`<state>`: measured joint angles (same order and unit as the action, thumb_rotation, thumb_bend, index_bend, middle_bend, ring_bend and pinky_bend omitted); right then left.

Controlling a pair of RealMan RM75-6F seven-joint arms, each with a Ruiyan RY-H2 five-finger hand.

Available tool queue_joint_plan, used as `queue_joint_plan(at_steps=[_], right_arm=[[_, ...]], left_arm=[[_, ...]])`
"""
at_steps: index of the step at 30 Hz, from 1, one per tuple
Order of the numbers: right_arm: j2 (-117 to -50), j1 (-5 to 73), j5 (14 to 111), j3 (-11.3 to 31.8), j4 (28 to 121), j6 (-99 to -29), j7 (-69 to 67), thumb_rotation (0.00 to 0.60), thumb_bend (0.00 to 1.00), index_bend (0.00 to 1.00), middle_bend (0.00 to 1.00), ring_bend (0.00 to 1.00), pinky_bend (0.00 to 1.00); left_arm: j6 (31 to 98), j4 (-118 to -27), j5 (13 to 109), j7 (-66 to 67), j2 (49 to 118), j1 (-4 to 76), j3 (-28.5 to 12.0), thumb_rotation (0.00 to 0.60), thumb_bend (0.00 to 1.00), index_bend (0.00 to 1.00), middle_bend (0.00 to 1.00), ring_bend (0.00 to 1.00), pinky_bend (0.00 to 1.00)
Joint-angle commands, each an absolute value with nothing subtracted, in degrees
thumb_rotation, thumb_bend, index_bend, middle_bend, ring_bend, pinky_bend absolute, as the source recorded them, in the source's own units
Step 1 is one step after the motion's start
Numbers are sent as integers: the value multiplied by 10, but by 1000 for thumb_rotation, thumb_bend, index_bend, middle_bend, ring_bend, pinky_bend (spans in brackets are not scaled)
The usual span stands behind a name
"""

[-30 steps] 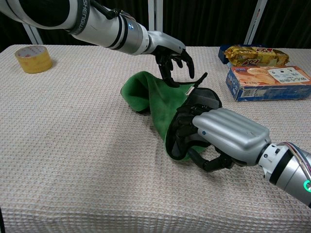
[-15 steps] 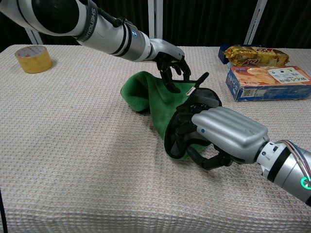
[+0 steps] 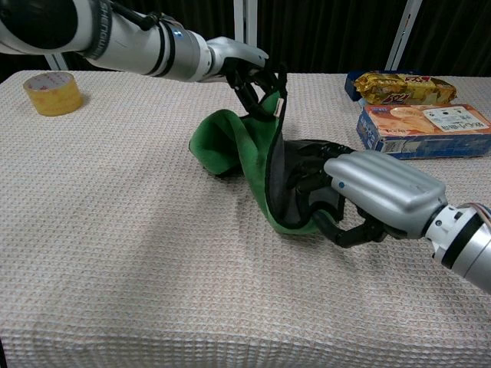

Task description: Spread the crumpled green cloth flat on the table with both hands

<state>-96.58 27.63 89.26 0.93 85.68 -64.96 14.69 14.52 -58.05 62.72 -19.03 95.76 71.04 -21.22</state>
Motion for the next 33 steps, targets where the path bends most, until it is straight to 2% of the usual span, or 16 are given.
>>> queue_joint_plan(at_steps=[1, 7, 13, 28, 33], right_arm=[[-951, 285, 893, 30, 867, -658, 136, 600, 520, 698, 234, 0, 0], [-928, 315, 883, 82, 891, -653, 127, 600, 523, 697, 235, 0, 0], [-925, 352, 848, 139, 890, -636, 125, 600, 534, 697, 237, 0, 0], [-956, 443, 781, 251, 829, -632, 117, 600, 535, 698, 246, 0, 0], [-957, 456, 772, 265, 814, -650, 123, 600, 535, 698, 248, 0, 0]], left_arm=[[204, -646, 632, -213, 903, 656, -225, 600, 379, 614, 175, 55, 124], [268, -721, 632, -245, 841, 590, -231, 600, 379, 611, 175, 55, 124], [313, -759, 627, -278, 806, 540, -231, 600, 378, 610, 175, 55, 125], [356, -754, 583, -349, 772, 506, -280, 600, 378, 601, 175, 55, 125], [398, -748, 591, -340, 773, 497, -283, 600, 379, 601, 175, 55, 125]])
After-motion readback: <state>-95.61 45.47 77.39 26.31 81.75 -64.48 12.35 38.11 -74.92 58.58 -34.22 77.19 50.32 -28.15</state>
